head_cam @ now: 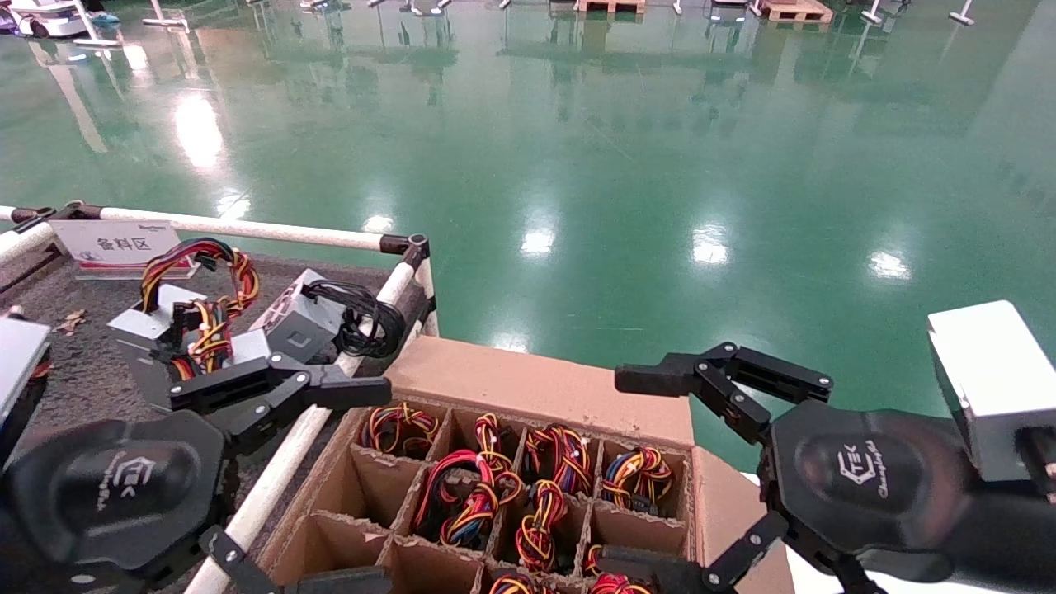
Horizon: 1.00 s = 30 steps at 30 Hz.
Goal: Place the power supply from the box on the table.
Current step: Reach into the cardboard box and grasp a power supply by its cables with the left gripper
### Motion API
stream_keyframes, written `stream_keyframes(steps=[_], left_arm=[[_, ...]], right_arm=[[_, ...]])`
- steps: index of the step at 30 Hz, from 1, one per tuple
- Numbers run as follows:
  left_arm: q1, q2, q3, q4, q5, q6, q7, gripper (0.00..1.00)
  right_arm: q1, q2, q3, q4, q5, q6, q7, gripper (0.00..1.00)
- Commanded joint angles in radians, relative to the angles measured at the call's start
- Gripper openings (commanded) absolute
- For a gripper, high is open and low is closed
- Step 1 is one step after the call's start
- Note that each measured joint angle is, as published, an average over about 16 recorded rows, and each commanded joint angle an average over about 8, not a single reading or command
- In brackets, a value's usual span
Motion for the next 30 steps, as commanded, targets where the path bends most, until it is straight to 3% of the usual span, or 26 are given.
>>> stream_keyframes(steps=[1, 24, 26, 30], left_arm=[[0.0, 0.0, 0.0, 0.0, 0.0, 0.0, 0.0, 1.0], [0.0, 0.0, 0.0, 0.0, 0.0, 0.0, 0.0, 1.0], [0.0, 0.0, 0.0, 0.0, 0.0, 0.0, 0.0, 1.0], [0.0, 0.0, 0.0, 0.0, 0.0, 0.0, 0.0, 1.0]], right_arm=[[0.0, 0.0, 0.0, 0.0, 0.0, 0.0, 0.0, 1.0], [0.0, 0.0, 0.0, 0.0, 0.0, 0.0, 0.0, 0.98], [0.0, 0.0, 0.0, 0.0, 0.0, 0.0, 0.0, 0.83], [0.0, 0.0, 0.0, 0.0, 0.0, 0.0, 0.0, 0.34]])
